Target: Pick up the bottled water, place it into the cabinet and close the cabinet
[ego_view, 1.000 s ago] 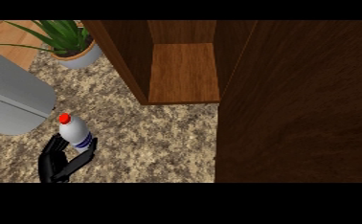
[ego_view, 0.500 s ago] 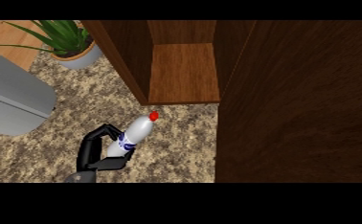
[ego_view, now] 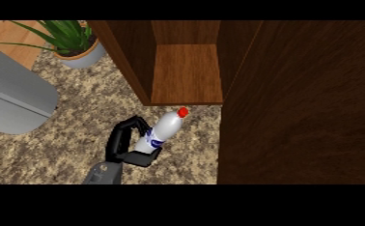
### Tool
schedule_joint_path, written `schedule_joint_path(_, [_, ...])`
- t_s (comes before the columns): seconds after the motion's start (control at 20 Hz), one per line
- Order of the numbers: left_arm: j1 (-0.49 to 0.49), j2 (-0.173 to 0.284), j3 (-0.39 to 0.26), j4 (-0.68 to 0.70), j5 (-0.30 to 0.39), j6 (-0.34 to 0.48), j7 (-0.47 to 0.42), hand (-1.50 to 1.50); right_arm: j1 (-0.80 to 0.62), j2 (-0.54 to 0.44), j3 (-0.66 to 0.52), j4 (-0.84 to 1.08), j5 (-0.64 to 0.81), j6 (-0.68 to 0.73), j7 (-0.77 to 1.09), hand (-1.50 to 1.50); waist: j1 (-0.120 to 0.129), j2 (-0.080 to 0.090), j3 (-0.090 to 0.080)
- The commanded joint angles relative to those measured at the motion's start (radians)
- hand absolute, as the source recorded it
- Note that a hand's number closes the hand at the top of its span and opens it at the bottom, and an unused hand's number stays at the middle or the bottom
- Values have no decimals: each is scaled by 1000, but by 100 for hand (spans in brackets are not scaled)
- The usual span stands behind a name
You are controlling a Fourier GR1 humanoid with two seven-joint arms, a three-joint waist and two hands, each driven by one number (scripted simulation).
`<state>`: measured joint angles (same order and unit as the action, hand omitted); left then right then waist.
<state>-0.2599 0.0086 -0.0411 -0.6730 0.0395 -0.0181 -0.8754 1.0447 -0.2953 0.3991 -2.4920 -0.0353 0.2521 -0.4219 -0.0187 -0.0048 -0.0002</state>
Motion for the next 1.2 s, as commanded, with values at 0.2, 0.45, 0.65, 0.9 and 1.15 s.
schedule_joint_path(0.2, [-75,-8,-208,-221,178,173,259,150,44,-24,18,-135,0,-9,53,-150,-1,-1,0])
schedule_joint_path(0.45, [-117,-9,-325,-303,233,291,392,150,71,-38,-59,-133,-73,-2,7,-150,-1,0,0])
schedule_joint_path(0.65, [-237,-9,-352,-279,300,385,463,150,62,-66,-139,-142,-128,24,-5,-150,-6,4,0])
schedule_joint_path(0.9, [-401,-9,-389,-137,375,501,472,150,19,-50,-172,-53,-157,45,-47,-150,-25,9,0])
schedule_joint_path(1.15, [-530,-8,-320,1,411,500,504,150,100,-48,-153,-102,-136,64,-51,-150,-38,12,-1])
